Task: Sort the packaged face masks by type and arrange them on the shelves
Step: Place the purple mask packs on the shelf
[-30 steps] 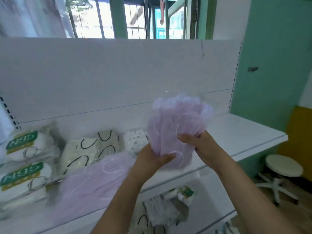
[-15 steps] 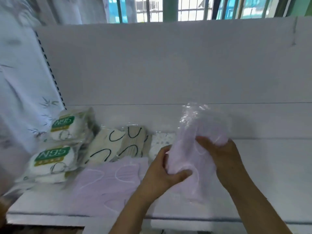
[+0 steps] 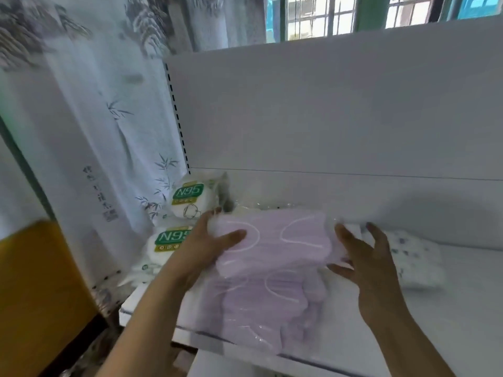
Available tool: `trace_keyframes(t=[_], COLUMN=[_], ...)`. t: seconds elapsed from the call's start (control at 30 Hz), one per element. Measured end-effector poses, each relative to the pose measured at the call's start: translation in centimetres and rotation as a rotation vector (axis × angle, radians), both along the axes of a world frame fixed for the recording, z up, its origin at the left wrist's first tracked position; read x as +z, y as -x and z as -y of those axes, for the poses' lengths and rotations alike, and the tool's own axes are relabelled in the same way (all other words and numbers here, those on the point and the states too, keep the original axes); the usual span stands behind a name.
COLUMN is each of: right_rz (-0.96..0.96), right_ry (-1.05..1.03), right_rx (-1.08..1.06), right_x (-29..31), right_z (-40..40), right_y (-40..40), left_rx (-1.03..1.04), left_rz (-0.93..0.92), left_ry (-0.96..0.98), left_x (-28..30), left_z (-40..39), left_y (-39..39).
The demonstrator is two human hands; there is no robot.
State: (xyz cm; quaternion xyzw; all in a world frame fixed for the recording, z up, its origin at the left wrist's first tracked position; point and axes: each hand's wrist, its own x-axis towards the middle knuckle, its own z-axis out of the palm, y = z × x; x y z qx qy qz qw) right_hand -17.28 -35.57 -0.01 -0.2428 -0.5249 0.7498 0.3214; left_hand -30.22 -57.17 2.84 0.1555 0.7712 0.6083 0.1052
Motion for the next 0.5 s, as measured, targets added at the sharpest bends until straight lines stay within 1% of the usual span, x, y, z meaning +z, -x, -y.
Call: trace_keyframes(t=[0.07,0.13,0.23,0.3,0.37,0.4,0.43,0.47,0.5], right_rz=[0.125,0.210,0.210,0.234,0.259,0.266,0.269,0.266,0.267], right_ry=[-0.105,-0.084,-0.007,-0.034,-0.066,-0.076,-0.086,-0.088,-0.090], right_rx=[0.084,0.157,0.184,0.183,0.154,0.110,0.055,0.011,-0.023], right_x=[-1.0,-1.9,-2.4,-2.1,-1.9,-1.8,-1.8,-1.7,-1.7], right_z=[0.2,0.6,0.2,-0.7,-2.0,-2.9,-4.1,-5.3,-6.5], right_y=[0.1,0.2,-0.2,-0.6,-1.5,-2.2,-3.2,-4.5,-6.1], left_rx=[-0.010,-0.019,-0.043,-0.058,-0.040,-0.029,-0.031,-0.066,-0.125], left_rz=[-0.104,-0.150,-0.185,-0.178,-0.139,-0.184,-0.302,-0.442,-0.573], left_ry=[0.145,0.211,0.203,0.200,0.156,0.139,0.130,0.170,0.266], left_x=[0.5,0.3,-1.4,-2.6,-3.5,-3.9,-4.6,-5.5,-6.9], left_z=[0.3,-0.4,-2.4,-3.7,-4.4,-4.3,-3.9,-3.5,-3.0], left_y=[0.9,1.1,0.4,-0.1,-0.6,-1.2,-1.5,-1.8,-2.0])
